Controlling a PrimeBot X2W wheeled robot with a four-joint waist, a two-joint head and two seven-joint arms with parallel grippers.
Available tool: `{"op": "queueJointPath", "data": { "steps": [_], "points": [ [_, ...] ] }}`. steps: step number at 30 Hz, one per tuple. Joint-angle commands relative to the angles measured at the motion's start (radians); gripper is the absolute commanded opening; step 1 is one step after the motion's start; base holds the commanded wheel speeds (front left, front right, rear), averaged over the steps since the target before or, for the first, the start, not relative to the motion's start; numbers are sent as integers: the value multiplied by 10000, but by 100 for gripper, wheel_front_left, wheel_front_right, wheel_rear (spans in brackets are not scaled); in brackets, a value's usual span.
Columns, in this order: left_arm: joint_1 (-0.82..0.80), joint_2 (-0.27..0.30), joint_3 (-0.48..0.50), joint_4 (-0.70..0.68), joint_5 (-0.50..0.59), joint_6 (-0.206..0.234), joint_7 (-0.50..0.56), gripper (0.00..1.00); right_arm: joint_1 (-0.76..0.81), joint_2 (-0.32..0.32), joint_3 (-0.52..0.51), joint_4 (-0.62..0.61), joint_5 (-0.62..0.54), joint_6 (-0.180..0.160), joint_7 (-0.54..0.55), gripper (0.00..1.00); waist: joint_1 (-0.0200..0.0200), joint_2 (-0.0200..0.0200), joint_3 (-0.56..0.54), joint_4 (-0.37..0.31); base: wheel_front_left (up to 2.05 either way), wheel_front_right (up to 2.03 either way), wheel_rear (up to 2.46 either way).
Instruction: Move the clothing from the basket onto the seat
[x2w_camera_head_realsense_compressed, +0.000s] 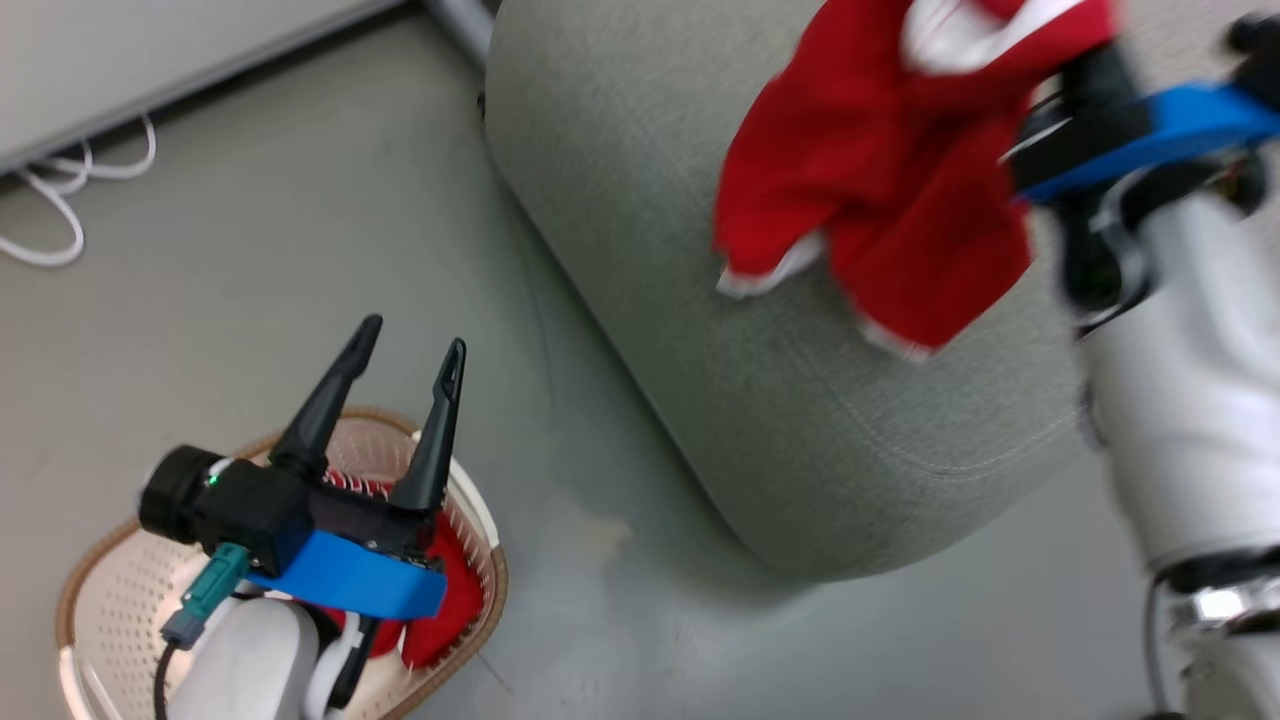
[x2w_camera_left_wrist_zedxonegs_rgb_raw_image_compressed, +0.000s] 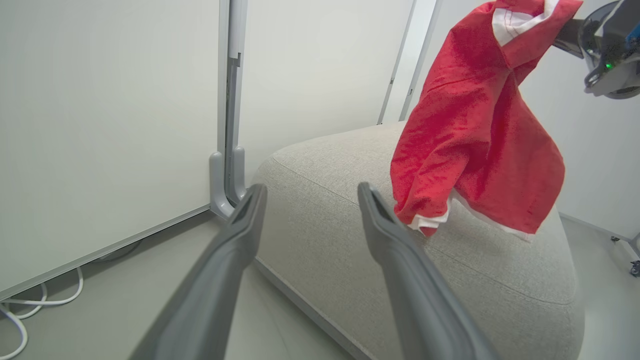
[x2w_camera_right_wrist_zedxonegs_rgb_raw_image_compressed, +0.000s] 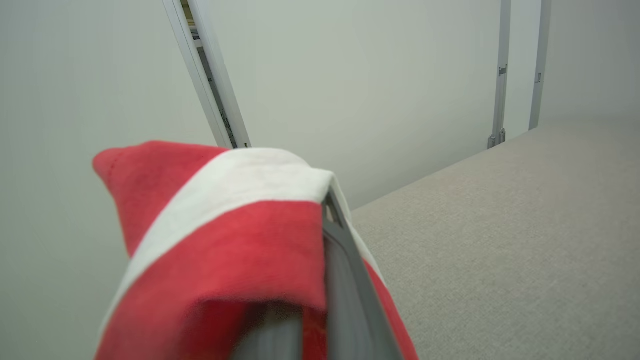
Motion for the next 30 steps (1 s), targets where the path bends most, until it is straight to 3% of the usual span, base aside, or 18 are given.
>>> {"op": "queueJointPath", "data": {
  "steps": [1, 8, 11, 17, 26, 27, 28, 29, 30],
  "points": [
    [-297, 207, 33, -234, 128, -24, -44, 100, -533, -419, -454, 130, -236, 3, -34, 0, -1, 0, 988, 559, 0, 0, 0],
    [-902, 829, 109, -1379, 340, -24, -45, 100, -1744, -2057, -2353, 274, -1021, 3, -33, 0, -1, 0, 2737, 1312, 0, 0, 0],
    [-1094, 1124, 225, -1862, 448, -24, -41, 100, -1931, -2374, -3397, 140, -1201, 3, -32, 0, -1, 0, 3444, 1541, 0, 0, 0],
    [-1330, 1340, 344, -2619, 555, -24, -36, 100, -1324, -2122, -5102, -291, -1905, 3, -32, 0, -1, 0, 4243, 1829, 0, 0, 0],
    [-1133, 1431, 480, -2705, 580, -24, -38, 100, -828, -1468, -6051, -276, -2861, 3, -34, 0, -1, 0, 4411, 1959, 0, 0, 0],
    [-1143, 1425, 467, -2679, 596, -24, -38, 100, -818, -1407, -6085, -237, -2945, 3, -32, 4, -1, 0, 4393, 1962, 0, 0, 0],
    [-1170, 1409, 450, -2655, 613, -24, -38, 100, -820, -1363, -6110, -195, -3016, 3, -32, 16, -1, 0, 4374, 1964, 0, 0, 0],
    [-1207, 1390, 414, -2644, 624, -24, -38, 100, -832, -1343, -6143, -179, -3072, 3, -33, 37, -1, 0, 4350, 1967, 0, 0, 0],
    [-1242, 1373, 364, -2631, 629, -24, -38, 100, -847, -1329, -6168, -166, -3122, 3, -33, 71, -1, 0, 4320, 1972, 0, 0, 0]
  ]
}}
